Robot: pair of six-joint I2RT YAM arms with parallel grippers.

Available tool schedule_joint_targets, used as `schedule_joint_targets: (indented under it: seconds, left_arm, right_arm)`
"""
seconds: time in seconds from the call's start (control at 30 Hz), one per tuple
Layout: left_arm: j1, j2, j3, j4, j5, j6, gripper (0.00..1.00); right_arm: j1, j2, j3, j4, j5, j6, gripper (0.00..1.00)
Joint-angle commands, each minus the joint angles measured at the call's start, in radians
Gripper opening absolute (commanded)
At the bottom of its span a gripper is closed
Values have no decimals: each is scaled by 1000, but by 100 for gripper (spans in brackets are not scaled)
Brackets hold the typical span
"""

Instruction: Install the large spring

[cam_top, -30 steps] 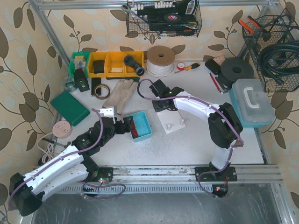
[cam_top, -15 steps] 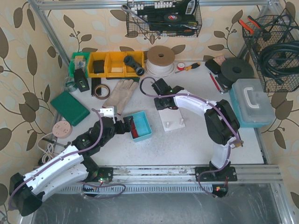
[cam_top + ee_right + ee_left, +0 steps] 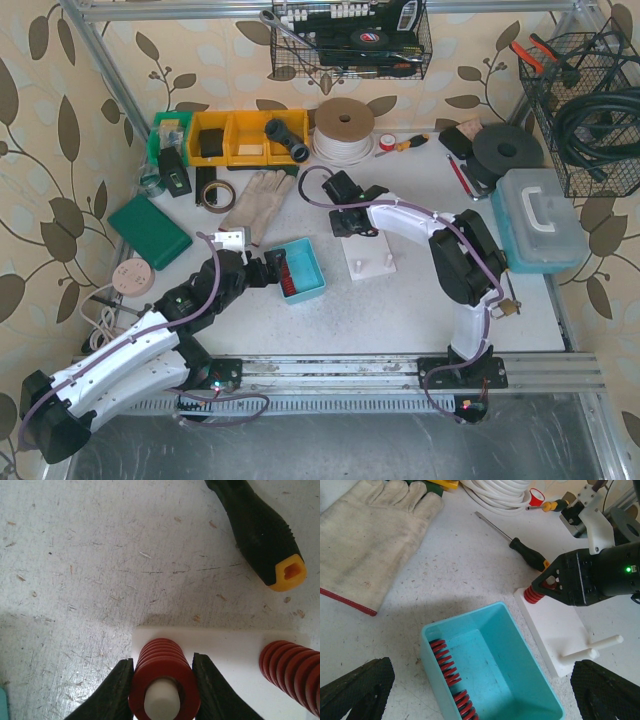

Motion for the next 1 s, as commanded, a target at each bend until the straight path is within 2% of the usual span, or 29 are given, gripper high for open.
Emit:
schedule_joint_targets:
  seconds: [0.0, 0.07, 0.1, 0.13, 0.3, 0.43, 0.53, 0.6, 0.63, 0.67, 0.8, 0.97]
  left_arm:
    - [14, 12, 41, 38, 18, 19, 98]
    - [15, 18, 45, 36, 22, 19, 99]
    - [15, 20, 45, 36, 24, 19, 98]
    - [15, 21, 46, 36, 25, 21, 98]
    - [15, 26, 50, 33, 32, 22, 99]
    - [15, 44, 67, 17, 42, 18, 99]
    - [15, 80, 94, -13, 54, 6, 98]
    - [15, 134, 145, -58, 68, 2, 98]
    - [15, 175, 182, -85, 82, 8, 98]
    - [15, 219, 222, -118, 94, 10, 97]
    - [13, 416, 384, -254, 162, -12, 93]
    - [6, 556, 470, -334, 173, -115, 92]
  right_arm:
    - [-2, -55, -27, 33, 32, 46, 32]
    - [-1, -58, -20, 17, 34, 59, 37]
    - [0, -62, -19, 13, 34, 66, 49]
    - [-1, -69, -22, 15, 32, 71, 52]
    - [-1, -135, -56, 21, 53, 98, 56]
    - [0, -249, -143, 77, 96, 122, 56]
    - [18, -419, -293, 218, 166, 141, 56]
    - [39, -536, -435, 402, 197, 149, 59]
    - [43, -584, -500, 481, 206, 161, 89]
    - [45, -624, -557, 540, 213, 174, 99]
    - [39, -665, -621, 600, 222, 172, 100]
    - [31, -698, -653, 617, 258, 194, 100]
